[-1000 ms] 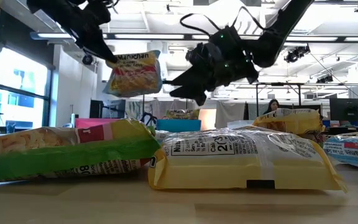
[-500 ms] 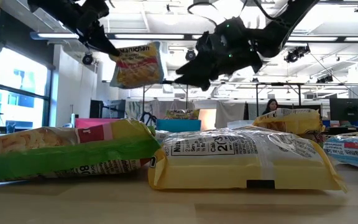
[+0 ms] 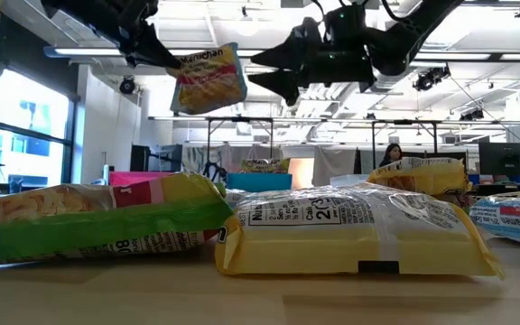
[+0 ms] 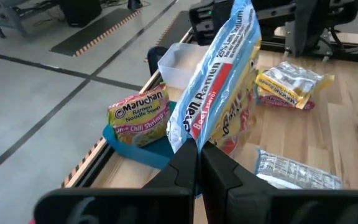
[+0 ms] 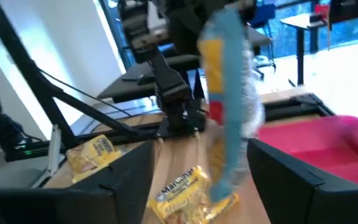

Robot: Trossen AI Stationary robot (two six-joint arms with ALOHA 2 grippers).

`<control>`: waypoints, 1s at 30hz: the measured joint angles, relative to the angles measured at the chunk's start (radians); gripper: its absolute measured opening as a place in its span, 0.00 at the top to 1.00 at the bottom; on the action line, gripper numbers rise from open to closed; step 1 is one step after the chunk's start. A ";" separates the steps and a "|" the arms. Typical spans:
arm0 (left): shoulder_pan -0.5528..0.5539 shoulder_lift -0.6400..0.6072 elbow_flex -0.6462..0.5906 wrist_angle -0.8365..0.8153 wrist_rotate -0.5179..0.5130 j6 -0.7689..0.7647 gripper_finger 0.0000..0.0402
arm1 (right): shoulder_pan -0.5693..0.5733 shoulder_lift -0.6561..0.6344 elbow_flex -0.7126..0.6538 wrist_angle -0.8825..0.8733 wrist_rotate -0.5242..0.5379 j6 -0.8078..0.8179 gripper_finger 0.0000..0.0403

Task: Sort Maruchan noodles
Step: Put the top blue noodle pack into the red bin

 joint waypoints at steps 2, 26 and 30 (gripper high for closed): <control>0.000 0.000 0.000 0.005 0.000 0.000 1.00 | 0.004 0.001 0.020 -0.036 0.004 0.002 0.34; -0.001 0.000 0.000 0.112 0.012 -0.039 1.00 | 0.047 0.134 0.225 -0.120 0.141 0.027 0.29; 0.000 0.000 0.000 0.119 0.010 -0.060 1.00 | 0.044 0.134 0.226 -0.107 0.207 0.025 0.31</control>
